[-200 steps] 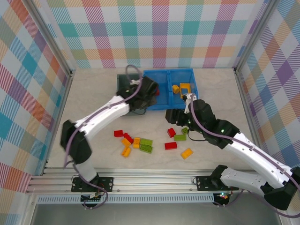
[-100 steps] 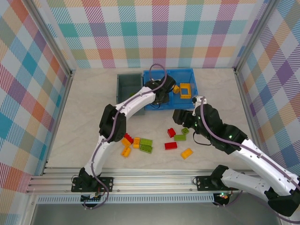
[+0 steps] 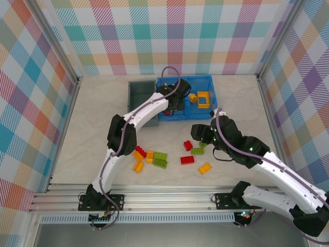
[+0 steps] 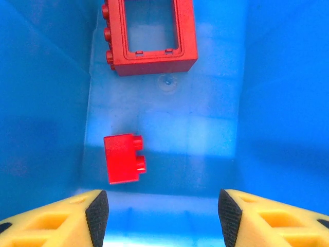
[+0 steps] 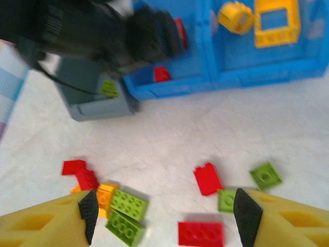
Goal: Sort the legos into containers by color
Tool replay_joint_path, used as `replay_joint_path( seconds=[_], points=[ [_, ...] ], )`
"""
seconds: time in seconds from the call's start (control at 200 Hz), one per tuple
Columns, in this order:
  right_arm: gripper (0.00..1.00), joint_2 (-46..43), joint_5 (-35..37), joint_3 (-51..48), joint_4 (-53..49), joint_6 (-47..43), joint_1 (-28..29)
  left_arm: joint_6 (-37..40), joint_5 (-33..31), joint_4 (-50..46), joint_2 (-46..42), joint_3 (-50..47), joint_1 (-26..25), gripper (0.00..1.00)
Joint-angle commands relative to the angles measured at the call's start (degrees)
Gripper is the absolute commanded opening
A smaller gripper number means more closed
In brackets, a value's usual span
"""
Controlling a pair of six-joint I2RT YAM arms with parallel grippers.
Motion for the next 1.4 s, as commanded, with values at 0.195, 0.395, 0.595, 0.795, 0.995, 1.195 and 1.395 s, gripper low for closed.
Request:
replay_joint_path(
  seconds=[0.195,0.395,0.595,0.795,0.995,1.195,1.395],
  points=[
    [0.72,5.4,-5.4,-0.9,-26.2,27.8,-0.5,7.2,2.8,13.4,-31.0,-26.9,-10.0,0.67],
    [0.77,9.8,-13.0,-10.2,-17.0,40.7,-0.4,11.2,7.6,22.7,-51.4,-52.3,-18.8,0.71],
    [0.78,14.7,-18.7,-17.5,-6.6,44.6,-4.7,10.4,10.9,26.9,-64.6,-67.0,-25.6,0.71],
    [0.70,16.2,-21.8,-23.5,0.4,45.4,-9.0,9.5,10.7,27.8,-69.9,-71.2,-26.9,0.71],
    [0.64,17.7,-24.0,-26.4,4.3,44.9,-11.2,9.6,9.5,27.2,-69.3,-69.9,-26.9,0.71],
    [0.46,19.3,-23.7,-27.1,5.3,44.9,-11.4,8.8,7.4,27.8,-70.3,-70.4,-27.1,0.70],
    [0.24,16.8,-18.6,-22.5,1.1,38.8,-11.1,8.5,4.4,27.8,-72.9,-69.2,-27.1,0.71]
  ],
)
